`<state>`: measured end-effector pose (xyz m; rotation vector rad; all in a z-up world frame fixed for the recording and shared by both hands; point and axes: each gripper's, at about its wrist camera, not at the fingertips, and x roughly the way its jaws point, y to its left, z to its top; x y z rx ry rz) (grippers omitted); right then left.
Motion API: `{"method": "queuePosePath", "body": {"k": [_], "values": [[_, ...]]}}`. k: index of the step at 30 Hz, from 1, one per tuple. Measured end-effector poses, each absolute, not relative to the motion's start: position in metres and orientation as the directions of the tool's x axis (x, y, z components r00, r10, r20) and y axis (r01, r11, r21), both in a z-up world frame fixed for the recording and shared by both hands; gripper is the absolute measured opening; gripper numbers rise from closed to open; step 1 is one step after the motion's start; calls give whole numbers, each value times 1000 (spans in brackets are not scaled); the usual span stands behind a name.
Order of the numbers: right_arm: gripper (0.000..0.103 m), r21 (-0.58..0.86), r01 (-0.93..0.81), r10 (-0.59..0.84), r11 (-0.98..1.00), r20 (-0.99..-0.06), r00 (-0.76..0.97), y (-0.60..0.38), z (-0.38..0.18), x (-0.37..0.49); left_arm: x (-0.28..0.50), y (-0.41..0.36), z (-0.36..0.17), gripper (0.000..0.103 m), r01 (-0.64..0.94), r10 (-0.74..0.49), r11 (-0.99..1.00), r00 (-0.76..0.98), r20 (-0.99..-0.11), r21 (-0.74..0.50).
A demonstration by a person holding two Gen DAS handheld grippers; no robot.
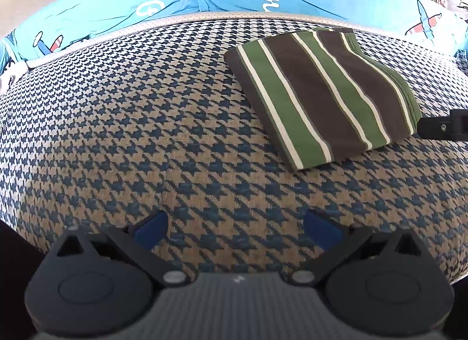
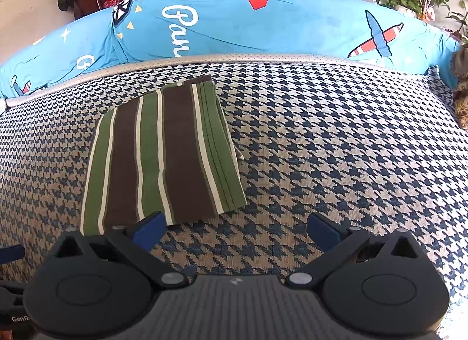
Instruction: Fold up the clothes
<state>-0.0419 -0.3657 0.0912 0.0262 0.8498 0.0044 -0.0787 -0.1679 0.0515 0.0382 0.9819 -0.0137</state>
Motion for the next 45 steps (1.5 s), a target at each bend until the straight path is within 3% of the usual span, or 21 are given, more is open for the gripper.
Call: {"method": "queuePosePath", "body": {"k": [8, 19, 45], "values": [[103, 113, 22, 66, 993, -717, 694, -374, 94, -48, -85, -149, 73, 103, 22, 5, 1000, 576, -818, 21], [103, 134, 101, 16, 986, -675, 738, -388, 96, -48, -87, -148, 88, 103, 15, 5, 1000, 613, -790, 18], [103, 56, 1, 37, 998, -690, 723, -370, 98, -50, -95, -160, 98, 103, 20, 15, 999, 652, -758, 37]]}}
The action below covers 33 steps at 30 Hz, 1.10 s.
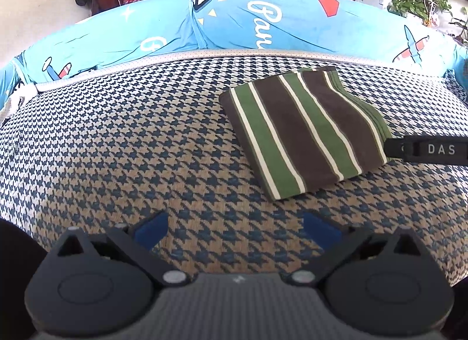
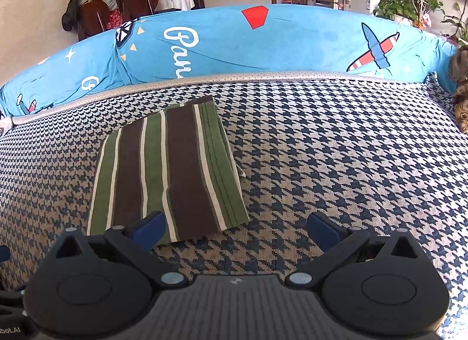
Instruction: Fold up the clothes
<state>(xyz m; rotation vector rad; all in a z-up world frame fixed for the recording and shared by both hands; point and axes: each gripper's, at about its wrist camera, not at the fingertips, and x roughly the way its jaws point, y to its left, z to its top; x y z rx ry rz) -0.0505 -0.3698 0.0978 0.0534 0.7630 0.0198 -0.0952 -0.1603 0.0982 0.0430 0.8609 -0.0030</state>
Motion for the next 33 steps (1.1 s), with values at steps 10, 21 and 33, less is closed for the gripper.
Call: {"method": "queuePosePath", "body": {"k": [10, 21, 33], "values": [[103, 11, -10, 14, 1000, -709, 705, -365, 94, -50, -98, -163, 100, 103, 36, 3, 999, 656, -754, 35], [103, 22, -35, 40, 999, -702, 711, -362, 98, -51, -91, -164, 101, 103, 47, 0, 998, 666, -746, 42], [103, 10, -22, 23, 1000, -700, 714, -361, 101, -49, -89, -166, 102, 103, 56, -5, 997, 663, -749, 43]]}}
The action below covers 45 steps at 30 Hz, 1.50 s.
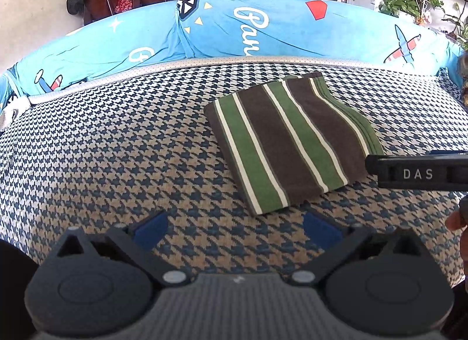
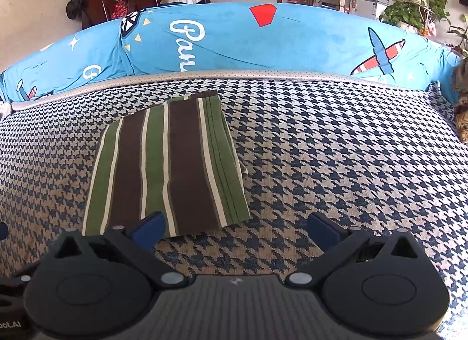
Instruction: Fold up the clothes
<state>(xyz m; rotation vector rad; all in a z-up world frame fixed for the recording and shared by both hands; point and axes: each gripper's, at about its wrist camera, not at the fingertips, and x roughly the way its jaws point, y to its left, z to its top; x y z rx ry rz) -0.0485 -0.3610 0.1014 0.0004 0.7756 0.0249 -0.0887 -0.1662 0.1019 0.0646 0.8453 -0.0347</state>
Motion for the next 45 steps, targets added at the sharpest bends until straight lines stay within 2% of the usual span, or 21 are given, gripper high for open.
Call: {"method": "queuePosePath", "body": {"k": [27, 45], "values": [[103, 54, 9, 31, 999, -689, 724, -362, 107, -50, -74, -161, 91, 103, 64, -9, 997, 641, -767, 42], [103, -2, -43, 30, 999, -692, 722, -352, 103, -36, -52, -149, 81, 103, 96, -36, 995, 626, -779, 31]]}}
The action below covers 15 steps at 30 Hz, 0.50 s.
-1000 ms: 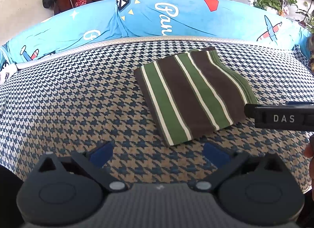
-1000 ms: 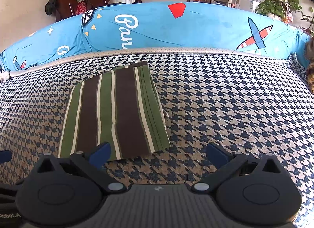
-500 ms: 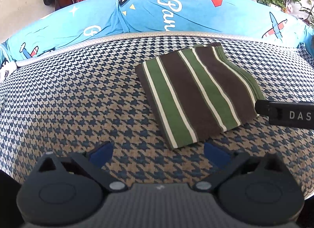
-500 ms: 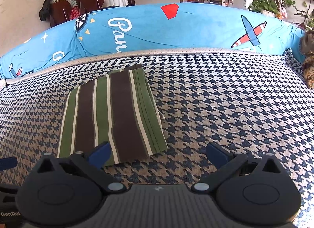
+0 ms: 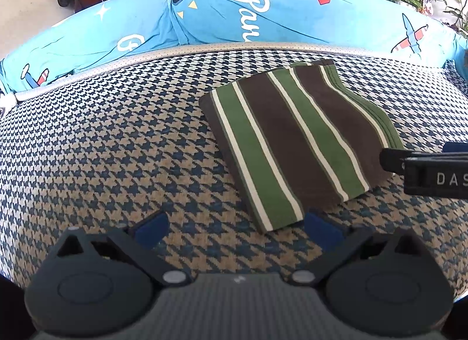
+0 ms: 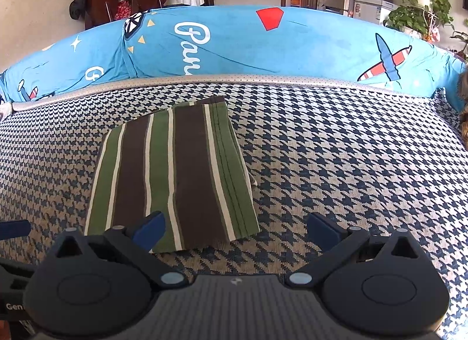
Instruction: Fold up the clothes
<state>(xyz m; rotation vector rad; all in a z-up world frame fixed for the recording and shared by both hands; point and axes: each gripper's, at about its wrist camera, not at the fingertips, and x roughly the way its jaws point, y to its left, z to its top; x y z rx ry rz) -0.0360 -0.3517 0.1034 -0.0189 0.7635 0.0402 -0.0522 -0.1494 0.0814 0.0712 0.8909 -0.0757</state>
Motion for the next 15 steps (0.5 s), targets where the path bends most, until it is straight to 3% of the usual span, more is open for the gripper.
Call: {"method": "queuePosePath", "body": {"k": [15], "values": [[103, 33, -26, 42, 999, -718, 695, -357, 101, -16, -32, -148, 81, 103, 99, -64, 995, 620, -782, -3]]}}
